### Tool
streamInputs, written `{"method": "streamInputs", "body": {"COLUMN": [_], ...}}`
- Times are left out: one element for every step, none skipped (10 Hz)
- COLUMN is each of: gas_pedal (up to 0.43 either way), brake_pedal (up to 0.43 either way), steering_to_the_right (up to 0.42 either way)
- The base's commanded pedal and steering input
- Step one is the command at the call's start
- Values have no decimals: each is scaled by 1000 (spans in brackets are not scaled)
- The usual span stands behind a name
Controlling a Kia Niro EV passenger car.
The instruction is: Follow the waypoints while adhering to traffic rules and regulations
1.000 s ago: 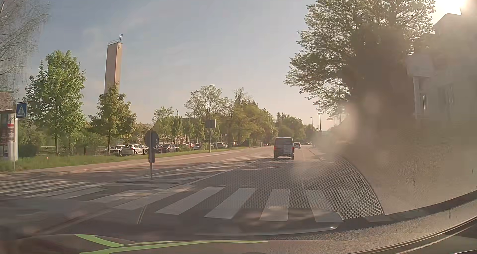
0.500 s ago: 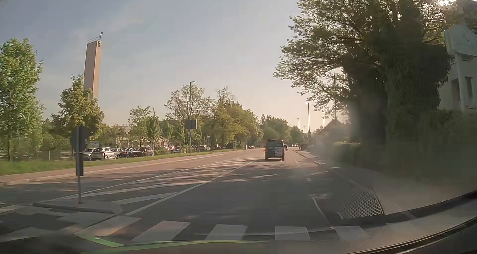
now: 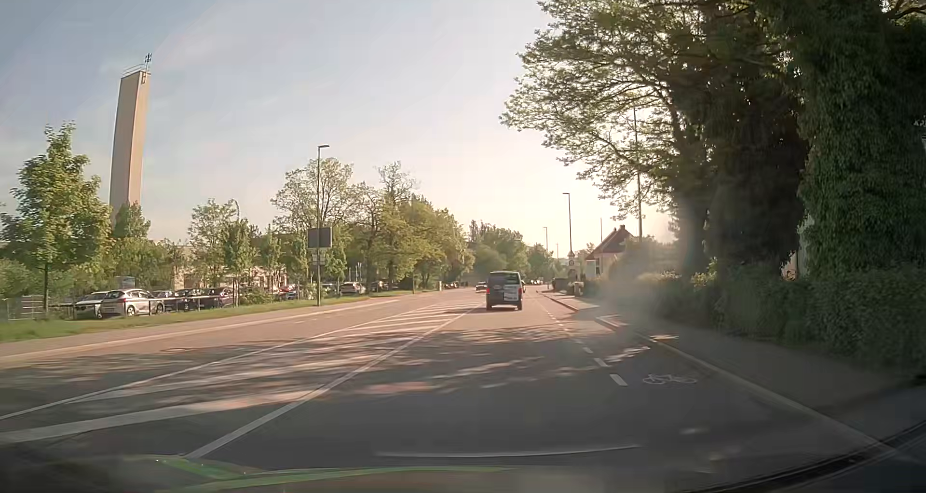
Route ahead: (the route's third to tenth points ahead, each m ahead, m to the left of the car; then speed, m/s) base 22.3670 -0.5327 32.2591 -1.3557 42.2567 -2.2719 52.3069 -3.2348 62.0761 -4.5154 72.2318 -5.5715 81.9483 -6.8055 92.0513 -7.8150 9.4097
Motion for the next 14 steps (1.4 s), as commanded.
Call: {"method": "streamInputs", "body": {"gas_pedal": [157,157,157,157,157,157,157,157,157,157,157,150,138,118], "brake_pedal": [0,0,0,0,0,0,0,0,0,0,0,0,0,0], "steering_to_the_right": [49,43,36,31,26,19,15,12,11,11,11,11,11,11]}}
